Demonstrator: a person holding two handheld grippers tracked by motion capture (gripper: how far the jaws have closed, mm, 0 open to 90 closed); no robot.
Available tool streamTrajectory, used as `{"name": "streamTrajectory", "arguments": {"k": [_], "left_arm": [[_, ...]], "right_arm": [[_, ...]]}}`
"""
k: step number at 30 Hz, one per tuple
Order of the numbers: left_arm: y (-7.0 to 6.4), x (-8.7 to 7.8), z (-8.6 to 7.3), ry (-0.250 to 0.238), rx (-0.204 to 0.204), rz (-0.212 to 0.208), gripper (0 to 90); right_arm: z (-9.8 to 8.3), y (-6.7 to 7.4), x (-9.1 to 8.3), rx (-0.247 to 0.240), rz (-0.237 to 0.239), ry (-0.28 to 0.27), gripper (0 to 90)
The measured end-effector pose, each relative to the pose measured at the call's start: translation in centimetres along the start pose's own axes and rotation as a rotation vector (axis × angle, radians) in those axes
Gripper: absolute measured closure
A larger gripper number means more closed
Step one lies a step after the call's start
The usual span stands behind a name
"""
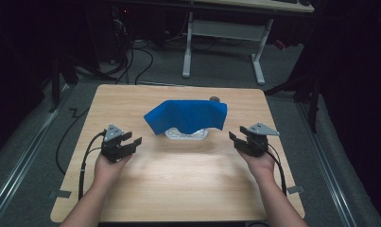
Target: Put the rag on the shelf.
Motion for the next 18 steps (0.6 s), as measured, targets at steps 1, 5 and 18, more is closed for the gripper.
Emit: {"name": "streamTrajectory", "arguments": {"k": [1,5,18], "left_arm": [[-0.6,-0.8,-0.6,-0.002,0.002,-0.010,48.6],[-2.0,-2.5,-1.9,-0.013,-0.027,-0.032,47.8],[-8.3,-6.4,-8.3,0.120,0.039,-0.090,44.7]], "right_arm": [[-0.2,0.8,-0.9,-0.036,-0.002,-0.028,44.9],[-1.4,2.4,-2.6,-0.041,-0.013,-0.041,43.8],[-8.2,7.1,-7.1,-0.013,0.020,0.038,41.2]]}}
Point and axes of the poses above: each handheld gripper's, and its own axes: x roughly forward along the jaws, z roughly out of its top, y roughly to its left, the point moved 5 cm from there along x, roughly forward along the jaws, and after that the axes turned 4 degrees about -y, right-handed, at the moved point
